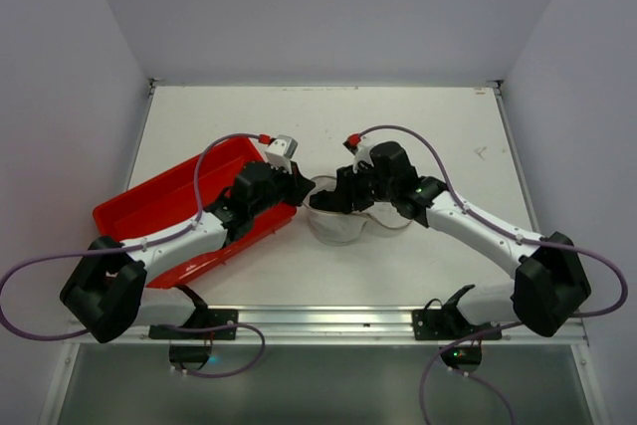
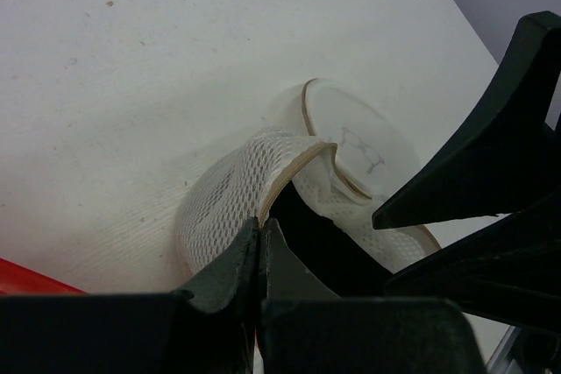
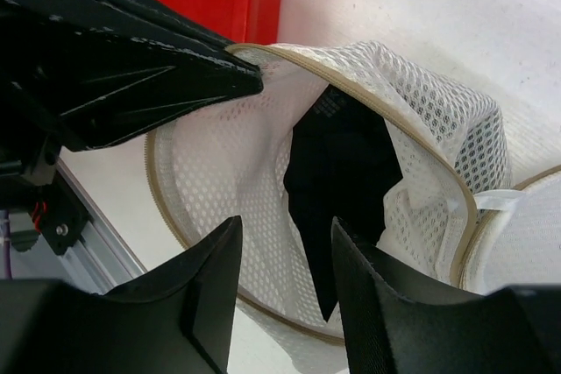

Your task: Unzip the laundry bag and remove the bra

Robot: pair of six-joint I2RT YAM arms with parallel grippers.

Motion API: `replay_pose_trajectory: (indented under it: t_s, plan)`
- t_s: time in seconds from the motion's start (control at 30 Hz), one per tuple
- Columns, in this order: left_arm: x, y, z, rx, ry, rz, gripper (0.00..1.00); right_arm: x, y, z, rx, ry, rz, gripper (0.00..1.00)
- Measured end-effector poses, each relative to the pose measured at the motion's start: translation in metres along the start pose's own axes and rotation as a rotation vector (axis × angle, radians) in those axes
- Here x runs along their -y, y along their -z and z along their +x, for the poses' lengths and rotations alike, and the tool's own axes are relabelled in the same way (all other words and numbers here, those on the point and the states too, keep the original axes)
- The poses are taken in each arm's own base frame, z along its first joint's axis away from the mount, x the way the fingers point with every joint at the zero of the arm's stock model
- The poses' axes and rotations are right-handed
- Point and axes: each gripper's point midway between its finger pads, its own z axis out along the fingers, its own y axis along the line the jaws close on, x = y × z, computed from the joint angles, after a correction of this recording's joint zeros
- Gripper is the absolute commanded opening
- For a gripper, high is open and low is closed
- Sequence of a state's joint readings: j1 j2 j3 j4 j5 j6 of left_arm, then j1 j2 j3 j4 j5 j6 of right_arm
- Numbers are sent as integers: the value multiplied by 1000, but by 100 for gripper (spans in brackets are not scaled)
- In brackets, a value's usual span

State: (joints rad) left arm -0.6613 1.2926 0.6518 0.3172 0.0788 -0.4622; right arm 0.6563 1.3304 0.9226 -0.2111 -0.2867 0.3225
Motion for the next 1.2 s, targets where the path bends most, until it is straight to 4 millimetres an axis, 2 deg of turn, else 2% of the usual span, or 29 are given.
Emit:
replay_pose_trajectory:
  t_s: [0.17, 0.4, 0.67, 0.8, 1.03, 1.2]
  plan:
    - [-1, 0, 2, -5, 0, -3, 0, 7, -12, 15, -50, -24, 14, 49]
    - [-3, -2, 6, -19, 2, -9, 0, 24, -31, 46, -159, -61, 88, 53]
    - [-7, -6, 14, -43, 4, -19, 0, 52, -27, 51, -156, -67, 252, 56]
    - [-9, -7, 19, -57, 5, -27, 0, 47, -26, 46, -132, -46, 240, 55]
    - [-20, -11, 30, -98, 18, -78, 0, 19, -26, 25, -50, 9, 140, 52]
    - [-23, -11, 34, -111, 25, -95, 0, 15, -33, 24, -52, 35, 123, 54]
